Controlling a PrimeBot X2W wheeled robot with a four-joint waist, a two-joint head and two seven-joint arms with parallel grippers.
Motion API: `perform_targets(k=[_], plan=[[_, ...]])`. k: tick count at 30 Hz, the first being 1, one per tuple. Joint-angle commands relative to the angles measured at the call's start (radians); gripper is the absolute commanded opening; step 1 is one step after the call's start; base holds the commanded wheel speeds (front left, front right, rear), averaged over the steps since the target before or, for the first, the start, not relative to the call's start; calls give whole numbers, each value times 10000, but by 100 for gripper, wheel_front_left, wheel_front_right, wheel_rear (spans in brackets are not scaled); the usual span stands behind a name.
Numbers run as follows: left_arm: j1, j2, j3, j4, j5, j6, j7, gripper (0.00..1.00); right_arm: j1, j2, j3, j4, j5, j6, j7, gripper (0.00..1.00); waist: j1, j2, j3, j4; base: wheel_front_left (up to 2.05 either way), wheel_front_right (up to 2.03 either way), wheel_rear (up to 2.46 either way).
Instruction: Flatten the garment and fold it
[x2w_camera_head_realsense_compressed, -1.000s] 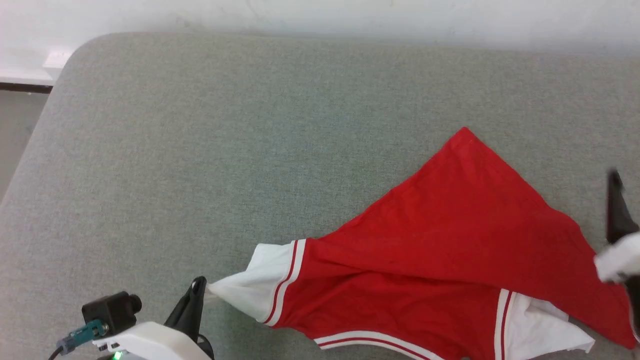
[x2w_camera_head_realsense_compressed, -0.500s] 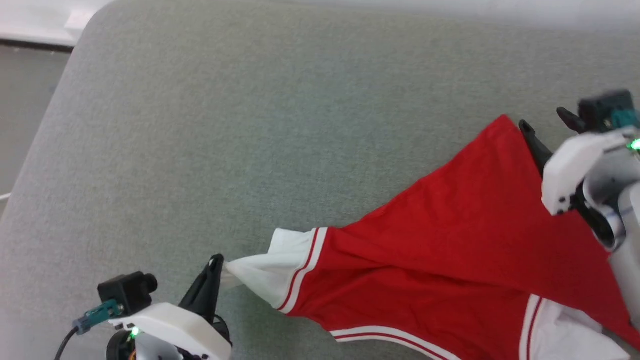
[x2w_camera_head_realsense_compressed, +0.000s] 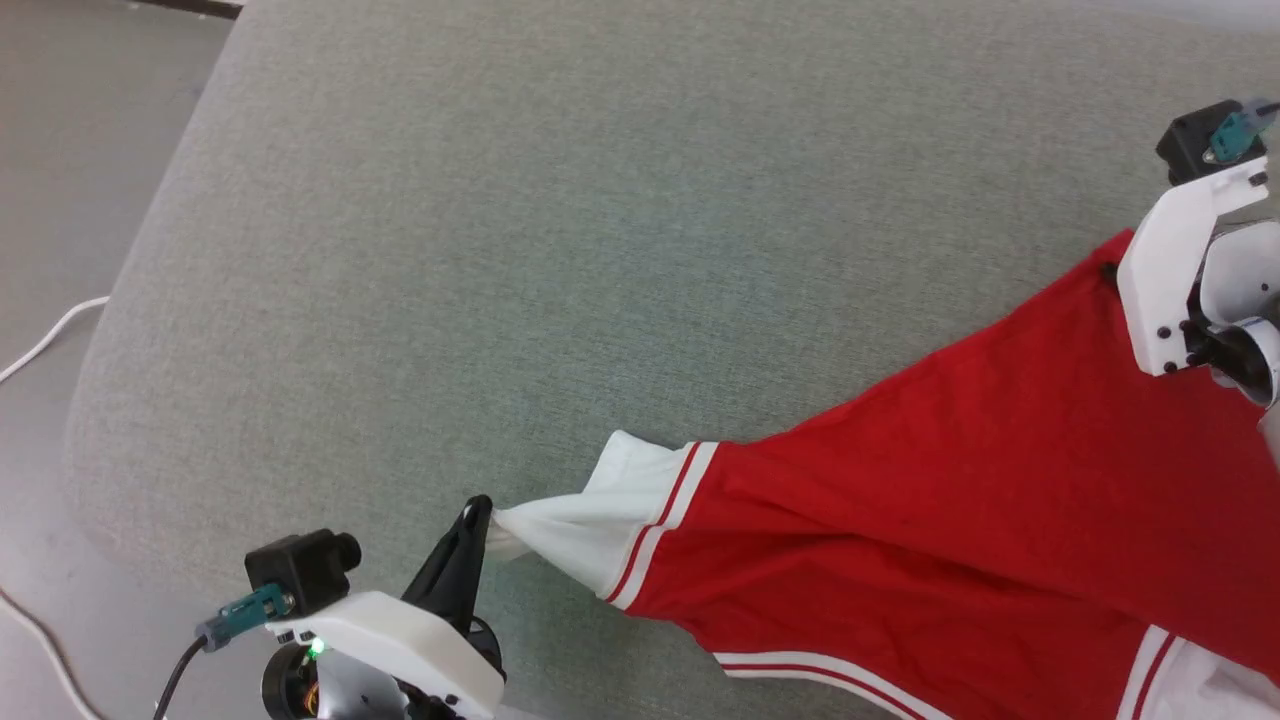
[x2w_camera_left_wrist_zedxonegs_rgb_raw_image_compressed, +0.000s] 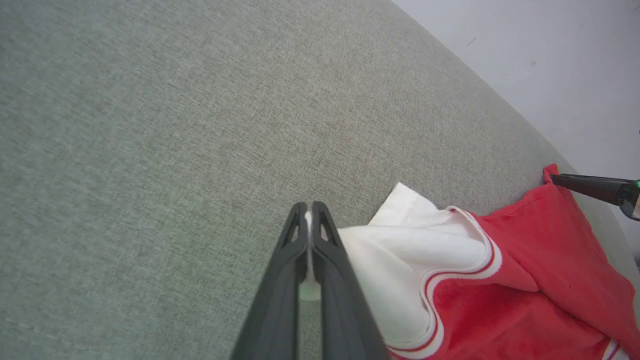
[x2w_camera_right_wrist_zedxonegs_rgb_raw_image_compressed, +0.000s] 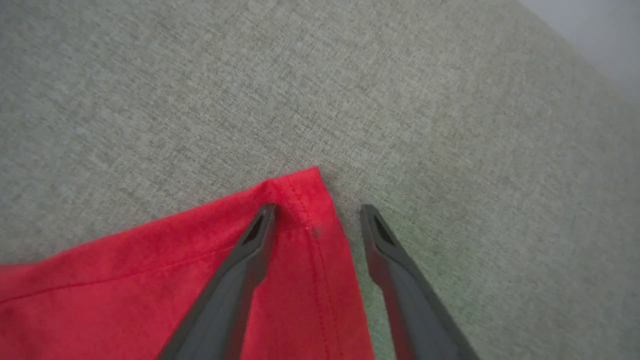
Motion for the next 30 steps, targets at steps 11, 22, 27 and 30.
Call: perform_targets(k=[11,22,27,30], plan=[[205,223,127,-7,-42,42,-87,0,1749,815,-1897,-563,-428,-11,-3190,0,0,0,-857,-401,0,0,0],[682,702,519,-720,86,267,-199,0,4981,2558,-3996,-2948,-1098,-11,-6211,0,0,0,-1847,-1737,0,0,0],[398,801,788,-1083,305,230,-759,0,6368,3281,-4644,-4419,-1073,-11,-6146,0,0,0,-2125,-2191,0,0,0],[-64,821,937,-1309,238,59,-987,0,6873,3475,-4849,-5341,-1052,-11,-5775,0,0,0,-2147,-2392,0,0,0]])
